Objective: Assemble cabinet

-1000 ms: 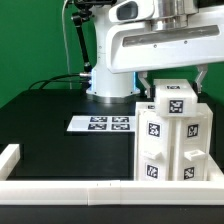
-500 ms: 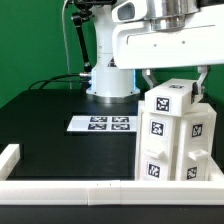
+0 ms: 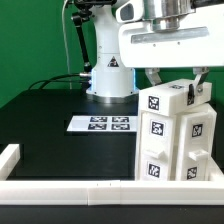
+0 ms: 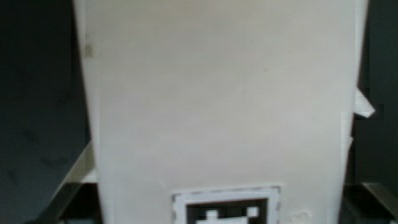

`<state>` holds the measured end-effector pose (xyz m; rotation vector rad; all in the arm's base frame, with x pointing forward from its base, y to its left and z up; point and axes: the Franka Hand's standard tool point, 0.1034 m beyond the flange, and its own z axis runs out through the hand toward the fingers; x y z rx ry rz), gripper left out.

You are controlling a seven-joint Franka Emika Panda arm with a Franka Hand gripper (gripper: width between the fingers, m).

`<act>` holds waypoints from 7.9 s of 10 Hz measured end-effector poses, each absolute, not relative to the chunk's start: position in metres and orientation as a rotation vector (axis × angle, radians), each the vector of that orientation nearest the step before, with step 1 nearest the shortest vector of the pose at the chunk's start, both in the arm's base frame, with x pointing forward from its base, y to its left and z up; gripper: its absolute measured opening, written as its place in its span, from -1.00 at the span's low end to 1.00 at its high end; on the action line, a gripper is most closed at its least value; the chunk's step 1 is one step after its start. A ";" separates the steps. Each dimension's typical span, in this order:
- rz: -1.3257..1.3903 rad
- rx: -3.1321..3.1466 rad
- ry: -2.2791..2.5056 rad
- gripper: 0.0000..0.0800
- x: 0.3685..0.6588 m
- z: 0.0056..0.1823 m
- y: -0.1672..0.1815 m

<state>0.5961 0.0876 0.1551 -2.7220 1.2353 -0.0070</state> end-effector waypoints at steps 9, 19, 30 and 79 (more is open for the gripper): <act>0.074 -2.084 2.049 0.39 0.600 0.154 0.085; 0.161 -1.455 2.501 0.39 0.603 0.156 0.085; 0.174 -1.581 2.339 0.99 0.599 0.181 0.096; -0.014 -2.914 0.972 0.39 0.595 0.157 0.085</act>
Offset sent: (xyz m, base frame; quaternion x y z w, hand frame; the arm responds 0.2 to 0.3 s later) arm -0.0049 -0.0026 0.0010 0.0027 -0.0262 0.1924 0.9810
